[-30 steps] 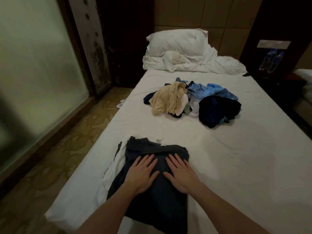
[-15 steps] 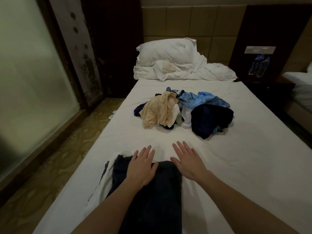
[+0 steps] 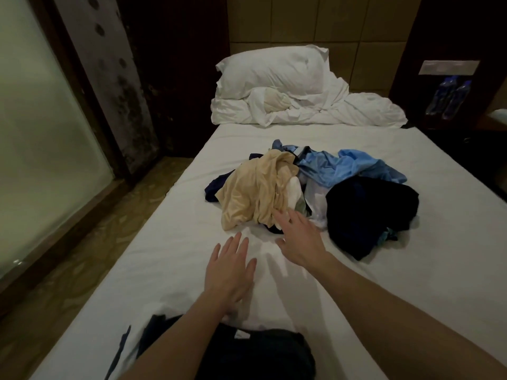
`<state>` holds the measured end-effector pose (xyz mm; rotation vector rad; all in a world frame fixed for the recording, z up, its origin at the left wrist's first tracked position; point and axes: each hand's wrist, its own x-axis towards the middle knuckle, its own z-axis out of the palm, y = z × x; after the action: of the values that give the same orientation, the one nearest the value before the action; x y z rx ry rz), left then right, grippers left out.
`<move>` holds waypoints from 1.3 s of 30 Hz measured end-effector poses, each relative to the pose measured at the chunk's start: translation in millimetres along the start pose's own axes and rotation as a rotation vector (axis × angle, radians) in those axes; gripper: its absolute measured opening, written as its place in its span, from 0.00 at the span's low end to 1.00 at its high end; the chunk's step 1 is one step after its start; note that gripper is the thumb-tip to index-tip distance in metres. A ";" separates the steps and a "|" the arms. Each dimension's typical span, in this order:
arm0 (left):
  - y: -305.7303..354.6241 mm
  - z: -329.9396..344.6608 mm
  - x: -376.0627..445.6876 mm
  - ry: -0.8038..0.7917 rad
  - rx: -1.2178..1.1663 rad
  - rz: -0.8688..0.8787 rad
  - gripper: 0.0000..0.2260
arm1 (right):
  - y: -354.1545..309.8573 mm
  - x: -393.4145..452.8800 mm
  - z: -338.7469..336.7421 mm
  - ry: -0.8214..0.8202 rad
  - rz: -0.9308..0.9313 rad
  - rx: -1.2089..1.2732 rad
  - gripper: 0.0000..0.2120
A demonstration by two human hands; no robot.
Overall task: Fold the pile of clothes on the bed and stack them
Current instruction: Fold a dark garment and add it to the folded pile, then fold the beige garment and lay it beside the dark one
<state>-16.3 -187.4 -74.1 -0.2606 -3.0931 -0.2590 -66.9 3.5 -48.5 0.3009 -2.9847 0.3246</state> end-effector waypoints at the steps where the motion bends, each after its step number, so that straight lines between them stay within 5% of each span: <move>1: -3.4 4.1 9.0 0.004 -0.006 -0.013 0.27 | -0.5 11.5 6.8 0.015 -0.001 -0.035 0.36; 4: -11.2 13.9 26.4 0.019 -0.041 -0.041 0.26 | -2.7 38.8 25.3 0.046 0.035 -0.166 0.35; 8: -17.5 19.9 21.5 0.036 -0.046 -0.021 0.25 | -10.0 56.2 29.9 0.325 -0.019 -0.263 0.18; 12: -19.4 14.9 8.6 0.019 -0.039 -0.027 0.26 | -16.7 42.5 16.4 0.406 -0.094 -0.241 0.09; 17: -7.9 -14.3 -26.2 0.025 -0.046 -0.031 0.26 | -27.6 8.9 -6.5 0.137 -0.101 -0.101 0.16; 23: -19.4 -25.0 -55.4 0.008 0.019 -0.002 0.26 | -41.1 18.8 1.7 -0.297 0.184 0.119 0.30; 30: -31.0 -3.5 -30.4 0.000 -0.014 -0.029 0.26 | -30.4 32.8 8.3 0.166 0.047 0.005 0.09; 34: -15.9 -4.8 -21.8 0.015 -0.026 -0.004 0.26 | -23.1 29.8 -10.1 0.151 0.079 0.072 0.07; 39: 6.9 -36.7 -45.4 0.043 -0.052 0.020 0.28 | -33.8 -19.3 -39.7 0.088 0.148 0.556 0.13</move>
<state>30.1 -194.3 -38.6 -0.2832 -3.0432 -0.3396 -37.0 -16.4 -6.1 0.1075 -2.7759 1.1519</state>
